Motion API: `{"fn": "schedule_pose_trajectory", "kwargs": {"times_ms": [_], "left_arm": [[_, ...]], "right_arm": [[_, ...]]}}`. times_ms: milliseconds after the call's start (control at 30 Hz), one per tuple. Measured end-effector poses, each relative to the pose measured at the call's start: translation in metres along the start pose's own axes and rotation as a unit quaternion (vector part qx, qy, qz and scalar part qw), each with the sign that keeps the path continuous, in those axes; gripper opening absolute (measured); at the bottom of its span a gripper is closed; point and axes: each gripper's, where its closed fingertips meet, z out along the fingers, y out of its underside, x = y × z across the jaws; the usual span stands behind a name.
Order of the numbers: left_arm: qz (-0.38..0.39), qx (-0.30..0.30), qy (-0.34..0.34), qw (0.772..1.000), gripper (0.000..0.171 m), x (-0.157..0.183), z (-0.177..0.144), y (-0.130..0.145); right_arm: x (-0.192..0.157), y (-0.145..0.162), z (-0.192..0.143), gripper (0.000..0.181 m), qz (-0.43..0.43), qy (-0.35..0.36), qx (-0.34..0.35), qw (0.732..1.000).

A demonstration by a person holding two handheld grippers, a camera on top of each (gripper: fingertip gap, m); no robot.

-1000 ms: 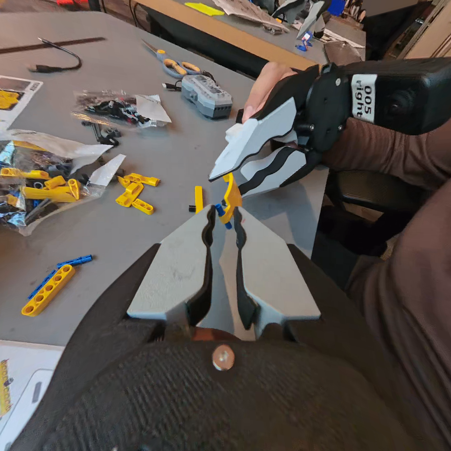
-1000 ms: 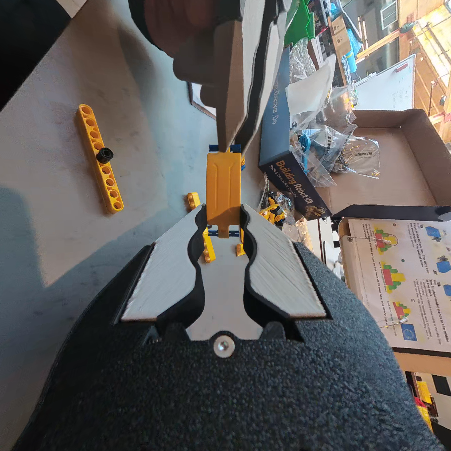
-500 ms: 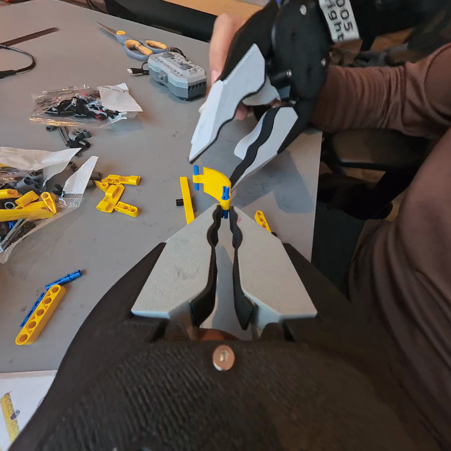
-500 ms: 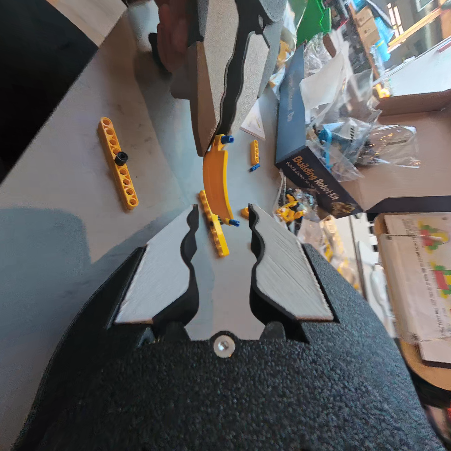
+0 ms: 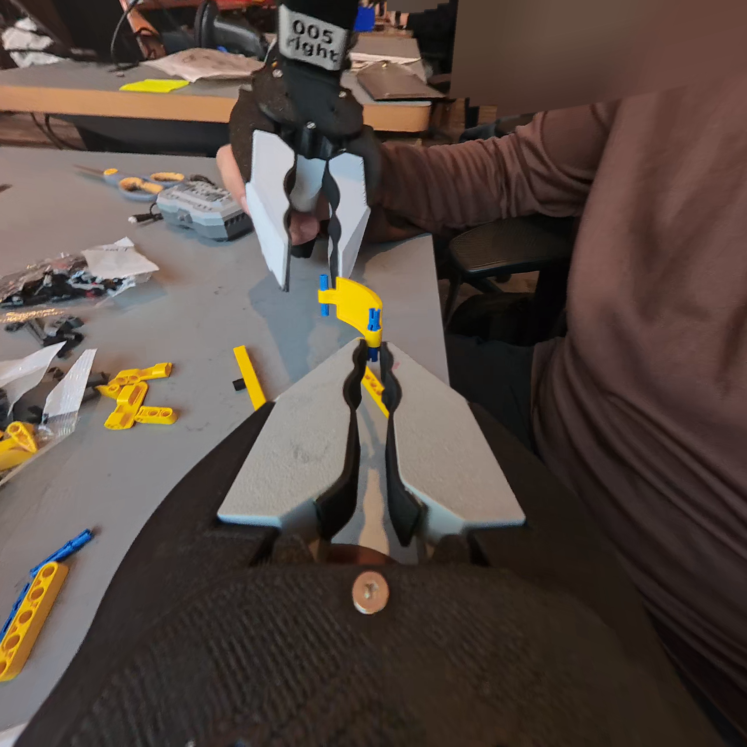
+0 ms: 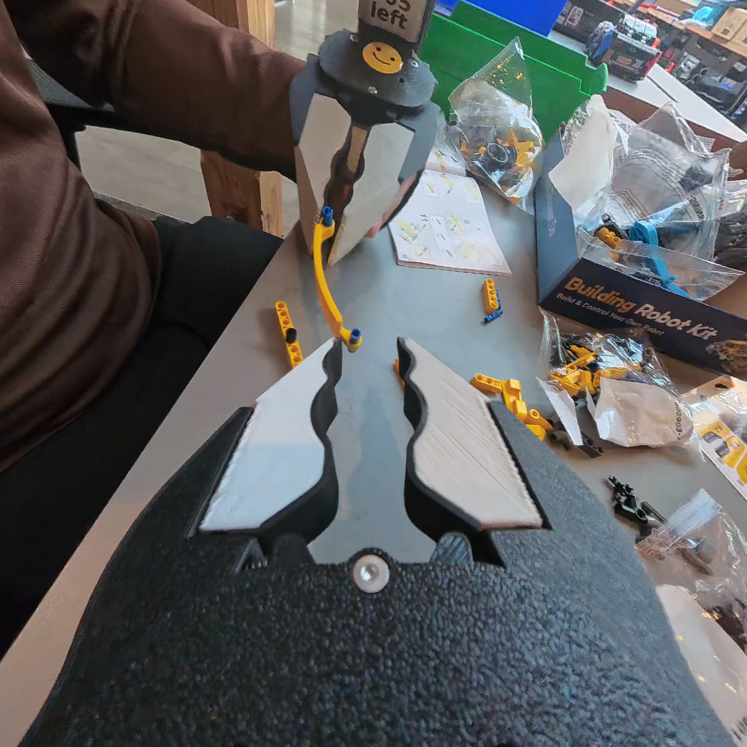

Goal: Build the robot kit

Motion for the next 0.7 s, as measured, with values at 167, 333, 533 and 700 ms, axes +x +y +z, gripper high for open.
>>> {"fn": "schedule_pose_trajectory", "kwargs": {"times_ms": [167, 333, 533, 700], "left_arm": [[0.015, 0.021, 0.019, 0.999, 0.003, 0.007, 0.0, -0.006], [-0.011, -0.039, -0.056, 0.998, 0.015, -0.024, 0.001, 0.011], [-0.058, -0.076, -0.091, 0.991, 0.043, -0.04, -0.005, 0.025], [-0.068, -0.098, -0.104, 0.987, 0.044, -0.045, -0.002, 0.032]], "right_arm": [[-0.02, -0.009, 0.002, 0.013, 0.003, -0.054, 0.023, 0.998], [-0.012, 0.005, 0.003, 0.01, 0.013, -0.039, -0.01, 0.999], [0.001, 0.054, 0.015, 0.007, 0.035, -0.011, -0.132, 0.991], [-0.004, 0.06, 0.017, 0.007, 0.065, -0.031, -0.154, 0.985]]}}
